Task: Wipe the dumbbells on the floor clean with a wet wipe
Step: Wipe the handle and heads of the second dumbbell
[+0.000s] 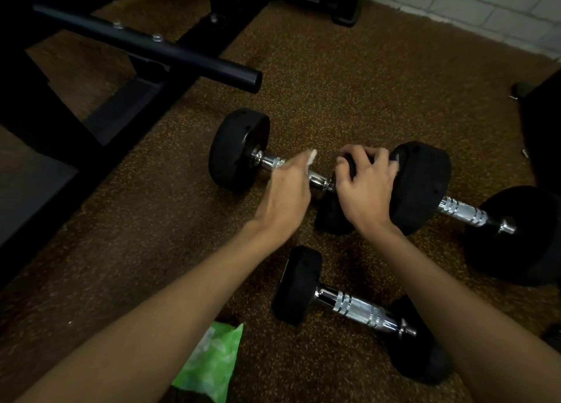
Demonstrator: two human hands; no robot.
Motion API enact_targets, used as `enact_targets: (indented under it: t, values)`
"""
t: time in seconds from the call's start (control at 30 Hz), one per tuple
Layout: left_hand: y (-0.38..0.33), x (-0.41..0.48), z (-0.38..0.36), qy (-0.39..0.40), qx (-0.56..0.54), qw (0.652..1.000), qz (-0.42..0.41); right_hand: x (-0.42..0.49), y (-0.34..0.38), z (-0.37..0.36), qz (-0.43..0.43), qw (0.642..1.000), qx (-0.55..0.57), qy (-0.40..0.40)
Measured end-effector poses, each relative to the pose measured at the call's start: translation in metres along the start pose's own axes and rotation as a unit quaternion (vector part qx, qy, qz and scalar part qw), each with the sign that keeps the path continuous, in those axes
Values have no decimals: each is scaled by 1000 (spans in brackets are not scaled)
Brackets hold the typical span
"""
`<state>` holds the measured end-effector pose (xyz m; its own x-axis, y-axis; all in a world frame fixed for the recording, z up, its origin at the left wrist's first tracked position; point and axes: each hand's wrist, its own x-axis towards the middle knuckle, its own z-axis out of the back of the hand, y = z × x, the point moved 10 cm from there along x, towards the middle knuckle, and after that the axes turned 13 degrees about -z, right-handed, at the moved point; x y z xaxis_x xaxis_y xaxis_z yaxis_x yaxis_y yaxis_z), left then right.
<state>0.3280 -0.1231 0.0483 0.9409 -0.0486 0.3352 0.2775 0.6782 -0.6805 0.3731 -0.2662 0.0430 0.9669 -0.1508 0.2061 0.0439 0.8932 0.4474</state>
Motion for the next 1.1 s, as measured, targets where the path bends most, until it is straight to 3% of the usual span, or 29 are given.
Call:
enact_targets:
  t: [0.07,0.17,0.3,0.4,0.63,0.8,0.97,1.0,1.1]
  values:
    - [-2,5,-29,84,100,989,-66,0,-1,0,-6,1000,2,3]
    - [3,-3,-74,210,302,921,-127,-3,1,4,-6,1000,-3,-2]
    - [-2,-2,-71,203,336,879,-271,-5,2,7,-16,1000,13,4]
    - [16,5,-65,270,332,857,-287,-7,4,8,-10,1000,16,3]
    - [31,29,-64,325,263,887,-196,-2,0,2,-16,1000,13,15]
    - [9,9,-71,301,206,893,-263,-4,2,5,-10,1000,18,9]
    - [21,-27,-62,311,269,841,-352,-6,2,4,-8,1000,17,6]
    - [20,-28,-55,296,251,850,-356,-6,3,5,-6,1000,17,6]
    - [13,-6,-29,203,128,925,-293,-7,2,5,-12,1000,16,10]
